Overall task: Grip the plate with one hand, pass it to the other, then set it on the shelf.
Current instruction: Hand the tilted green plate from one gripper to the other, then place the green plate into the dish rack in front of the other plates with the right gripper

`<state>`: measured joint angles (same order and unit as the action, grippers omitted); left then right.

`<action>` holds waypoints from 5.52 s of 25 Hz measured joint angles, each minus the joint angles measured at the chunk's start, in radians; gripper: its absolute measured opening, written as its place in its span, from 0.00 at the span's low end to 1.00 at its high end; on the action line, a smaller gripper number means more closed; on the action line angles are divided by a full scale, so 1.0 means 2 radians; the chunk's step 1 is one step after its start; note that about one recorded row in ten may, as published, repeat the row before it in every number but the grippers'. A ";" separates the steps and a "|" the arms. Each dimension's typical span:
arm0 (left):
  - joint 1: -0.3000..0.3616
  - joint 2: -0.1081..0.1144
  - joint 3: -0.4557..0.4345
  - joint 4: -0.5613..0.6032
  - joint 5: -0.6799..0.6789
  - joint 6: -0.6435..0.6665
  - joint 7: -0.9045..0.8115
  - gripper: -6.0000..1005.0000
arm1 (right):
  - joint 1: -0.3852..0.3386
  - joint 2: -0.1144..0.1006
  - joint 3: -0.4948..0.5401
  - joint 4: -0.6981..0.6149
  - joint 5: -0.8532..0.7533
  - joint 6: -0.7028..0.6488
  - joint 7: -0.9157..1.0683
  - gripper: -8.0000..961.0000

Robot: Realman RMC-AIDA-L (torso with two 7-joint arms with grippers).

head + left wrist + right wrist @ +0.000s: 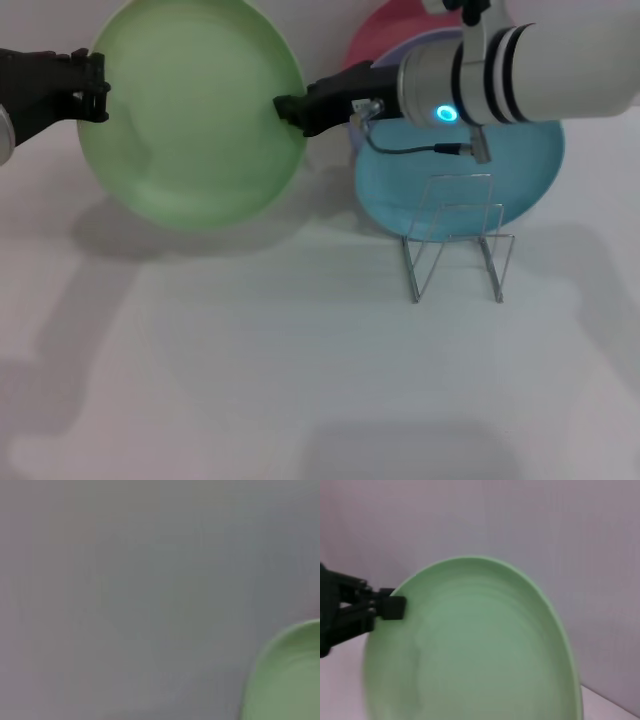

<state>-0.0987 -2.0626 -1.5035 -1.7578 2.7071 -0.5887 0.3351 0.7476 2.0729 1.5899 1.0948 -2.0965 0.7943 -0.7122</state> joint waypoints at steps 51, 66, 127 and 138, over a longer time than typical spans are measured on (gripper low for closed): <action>0.071 -0.001 -0.034 0.083 -0.010 0.278 -0.026 0.86 | -0.130 0.001 0.062 0.272 -0.047 0.114 -0.042 0.08; 0.071 -0.001 -0.030 0.112 -0.011 0.296 -0.029 0.86 | -0.207 0.000 0.117 0.316 0.029 0.174 -0.078 0.08; 0.066 -0.002 -0.001 0.143 -0.017 0.330 -0.030 0.86 | -0.176 -0.028 0.296 0.273 0.006 0.376 -0.191 0.07; 0.066 -0.002 0.004 0.146 -0.017 0.336 -0.030 0.86 | -0.166 -0.031 0.293 0.269 -0.012 0.382 -0.206 0.07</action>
<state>0.0337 -2.0669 -1.4952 -1.4650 2.6722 0.0829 0.2746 0.4161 2.0104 2.1764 1.6332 -2.1196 1.5591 -1.1232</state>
